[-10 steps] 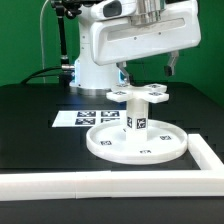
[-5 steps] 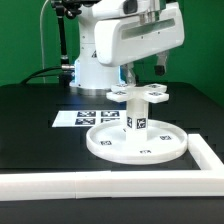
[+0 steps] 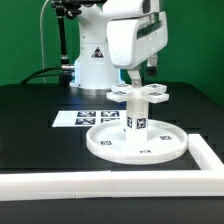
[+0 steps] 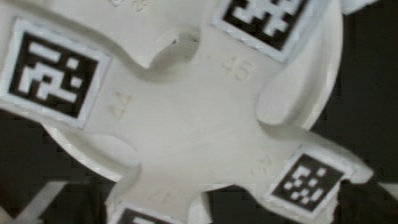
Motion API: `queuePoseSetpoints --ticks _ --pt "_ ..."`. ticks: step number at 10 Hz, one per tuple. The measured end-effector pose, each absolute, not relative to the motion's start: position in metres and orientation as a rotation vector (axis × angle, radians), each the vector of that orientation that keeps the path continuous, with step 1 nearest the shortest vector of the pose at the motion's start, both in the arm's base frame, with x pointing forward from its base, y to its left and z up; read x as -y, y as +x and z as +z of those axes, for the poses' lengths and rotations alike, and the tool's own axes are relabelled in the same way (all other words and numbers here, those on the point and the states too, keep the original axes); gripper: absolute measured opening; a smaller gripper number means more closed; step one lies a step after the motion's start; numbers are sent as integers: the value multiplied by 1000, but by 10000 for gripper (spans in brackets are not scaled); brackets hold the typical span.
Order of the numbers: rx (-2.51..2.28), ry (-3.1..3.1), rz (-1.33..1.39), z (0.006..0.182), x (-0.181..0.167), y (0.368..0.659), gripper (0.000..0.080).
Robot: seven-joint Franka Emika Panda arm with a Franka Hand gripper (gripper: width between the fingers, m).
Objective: Assemble round table
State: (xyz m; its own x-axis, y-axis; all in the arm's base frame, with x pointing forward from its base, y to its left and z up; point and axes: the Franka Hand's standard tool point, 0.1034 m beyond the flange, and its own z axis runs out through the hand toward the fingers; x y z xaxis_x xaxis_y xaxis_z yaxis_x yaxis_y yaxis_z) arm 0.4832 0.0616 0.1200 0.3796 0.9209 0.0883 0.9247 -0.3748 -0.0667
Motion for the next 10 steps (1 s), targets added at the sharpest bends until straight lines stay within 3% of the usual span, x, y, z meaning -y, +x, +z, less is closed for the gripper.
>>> queuePoseSetpoints --ticks 5,10 --pt "2109 -2225 -17 113 -54 481 648" --pt "2055 -2274 -11 110 -50 485 648"
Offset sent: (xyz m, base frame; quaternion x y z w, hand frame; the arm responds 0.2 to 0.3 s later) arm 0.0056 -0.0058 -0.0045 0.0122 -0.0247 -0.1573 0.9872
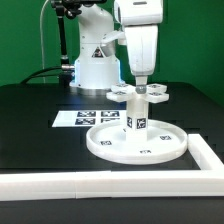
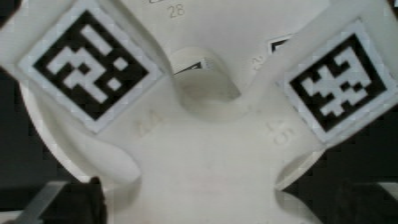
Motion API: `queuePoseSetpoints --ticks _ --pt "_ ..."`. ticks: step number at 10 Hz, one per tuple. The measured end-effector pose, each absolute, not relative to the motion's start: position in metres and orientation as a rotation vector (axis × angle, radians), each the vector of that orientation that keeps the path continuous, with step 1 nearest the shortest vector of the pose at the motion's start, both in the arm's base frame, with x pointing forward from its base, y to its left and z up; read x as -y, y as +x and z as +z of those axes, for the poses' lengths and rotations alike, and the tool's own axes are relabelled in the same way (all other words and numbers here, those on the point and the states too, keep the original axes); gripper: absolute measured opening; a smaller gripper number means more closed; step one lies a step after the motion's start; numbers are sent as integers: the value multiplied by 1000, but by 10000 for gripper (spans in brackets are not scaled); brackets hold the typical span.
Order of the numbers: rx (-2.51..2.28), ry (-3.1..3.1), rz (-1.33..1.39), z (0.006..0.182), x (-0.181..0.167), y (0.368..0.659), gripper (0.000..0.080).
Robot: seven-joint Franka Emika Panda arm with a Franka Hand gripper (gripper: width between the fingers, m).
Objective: Assemble round table
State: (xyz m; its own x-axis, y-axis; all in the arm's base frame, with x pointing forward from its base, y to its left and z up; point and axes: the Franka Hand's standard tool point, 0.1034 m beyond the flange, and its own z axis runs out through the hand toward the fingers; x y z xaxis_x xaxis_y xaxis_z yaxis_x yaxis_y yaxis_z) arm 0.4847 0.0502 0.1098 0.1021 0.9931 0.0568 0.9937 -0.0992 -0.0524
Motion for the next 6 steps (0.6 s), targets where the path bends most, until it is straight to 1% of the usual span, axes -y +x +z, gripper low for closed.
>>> queuePoseSetpoints --ticks 3,6 --pt "2039 -2280 1 104 -45 485 648" --pt "2006 -2305 10 101 -47 483 648"
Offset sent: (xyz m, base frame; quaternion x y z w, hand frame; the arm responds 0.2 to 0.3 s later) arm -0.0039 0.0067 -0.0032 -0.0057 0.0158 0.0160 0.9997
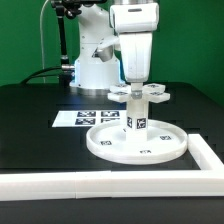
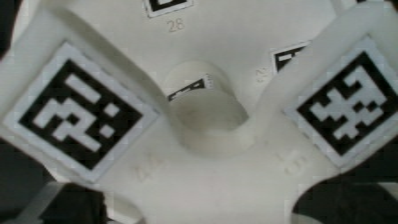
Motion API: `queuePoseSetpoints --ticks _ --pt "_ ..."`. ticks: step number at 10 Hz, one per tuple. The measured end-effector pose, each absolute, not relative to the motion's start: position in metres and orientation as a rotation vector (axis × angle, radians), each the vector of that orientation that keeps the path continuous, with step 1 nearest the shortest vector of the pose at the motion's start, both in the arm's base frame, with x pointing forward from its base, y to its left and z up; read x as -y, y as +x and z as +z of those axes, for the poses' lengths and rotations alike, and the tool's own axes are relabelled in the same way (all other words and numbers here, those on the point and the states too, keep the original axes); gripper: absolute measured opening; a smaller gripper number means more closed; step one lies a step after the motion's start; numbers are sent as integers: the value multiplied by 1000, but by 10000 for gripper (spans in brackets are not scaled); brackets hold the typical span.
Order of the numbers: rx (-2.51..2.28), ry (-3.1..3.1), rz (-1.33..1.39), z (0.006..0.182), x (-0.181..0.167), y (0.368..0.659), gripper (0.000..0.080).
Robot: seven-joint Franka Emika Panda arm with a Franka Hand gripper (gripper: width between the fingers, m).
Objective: Assemble round table
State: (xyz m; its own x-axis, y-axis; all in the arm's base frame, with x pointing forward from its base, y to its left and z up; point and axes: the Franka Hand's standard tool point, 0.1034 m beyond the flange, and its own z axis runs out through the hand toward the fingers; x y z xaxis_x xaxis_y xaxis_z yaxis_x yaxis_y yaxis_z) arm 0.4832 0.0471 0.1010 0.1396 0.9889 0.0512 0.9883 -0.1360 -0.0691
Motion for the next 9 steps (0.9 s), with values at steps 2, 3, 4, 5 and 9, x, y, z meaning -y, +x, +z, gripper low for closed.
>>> queuePoseSetpoints --ticks 2,3,4,5,9 --pt "2005 -2307 16 100 -48 483 637" --pt "2004 -2308 15 100 -48 483 466" --pt "2002 -2310 16 100 -47 483 443" --pt "2001 -2311 16 100 -47 483 443" --pt "1858 -2426 23 100 -46 483 443"
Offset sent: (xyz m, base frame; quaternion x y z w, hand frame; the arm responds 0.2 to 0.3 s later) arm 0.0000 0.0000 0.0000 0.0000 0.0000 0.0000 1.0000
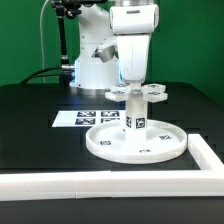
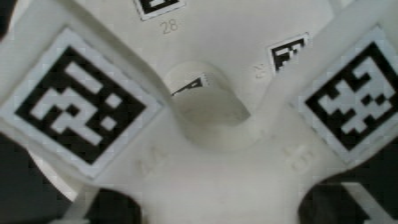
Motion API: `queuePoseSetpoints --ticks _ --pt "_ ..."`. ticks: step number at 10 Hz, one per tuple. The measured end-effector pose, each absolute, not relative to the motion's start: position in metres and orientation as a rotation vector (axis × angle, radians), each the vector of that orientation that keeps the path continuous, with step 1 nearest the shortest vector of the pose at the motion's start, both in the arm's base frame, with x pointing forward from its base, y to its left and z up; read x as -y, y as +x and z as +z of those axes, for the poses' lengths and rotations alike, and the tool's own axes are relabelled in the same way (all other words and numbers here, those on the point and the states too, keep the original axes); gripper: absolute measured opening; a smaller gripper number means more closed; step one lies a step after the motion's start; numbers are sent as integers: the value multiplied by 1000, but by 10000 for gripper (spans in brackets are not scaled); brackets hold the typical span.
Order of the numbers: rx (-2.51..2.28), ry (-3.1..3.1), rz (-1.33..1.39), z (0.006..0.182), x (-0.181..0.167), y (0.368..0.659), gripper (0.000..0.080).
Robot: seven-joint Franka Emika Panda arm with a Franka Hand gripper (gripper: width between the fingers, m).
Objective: Assemble round table
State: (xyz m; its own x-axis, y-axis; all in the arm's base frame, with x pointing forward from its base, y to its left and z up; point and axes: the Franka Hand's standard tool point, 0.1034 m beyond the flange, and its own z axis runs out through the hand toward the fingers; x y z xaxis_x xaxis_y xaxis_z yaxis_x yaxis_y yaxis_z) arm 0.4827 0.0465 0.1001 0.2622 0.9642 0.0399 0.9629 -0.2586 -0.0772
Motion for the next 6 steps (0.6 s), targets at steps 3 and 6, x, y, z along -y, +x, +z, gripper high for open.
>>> queuePoseSetpoints --ticks 3,6 --pt "1361 -2739 44 100 -45 482 445" --pt "889 -2926 -10 100 -47 485 445"
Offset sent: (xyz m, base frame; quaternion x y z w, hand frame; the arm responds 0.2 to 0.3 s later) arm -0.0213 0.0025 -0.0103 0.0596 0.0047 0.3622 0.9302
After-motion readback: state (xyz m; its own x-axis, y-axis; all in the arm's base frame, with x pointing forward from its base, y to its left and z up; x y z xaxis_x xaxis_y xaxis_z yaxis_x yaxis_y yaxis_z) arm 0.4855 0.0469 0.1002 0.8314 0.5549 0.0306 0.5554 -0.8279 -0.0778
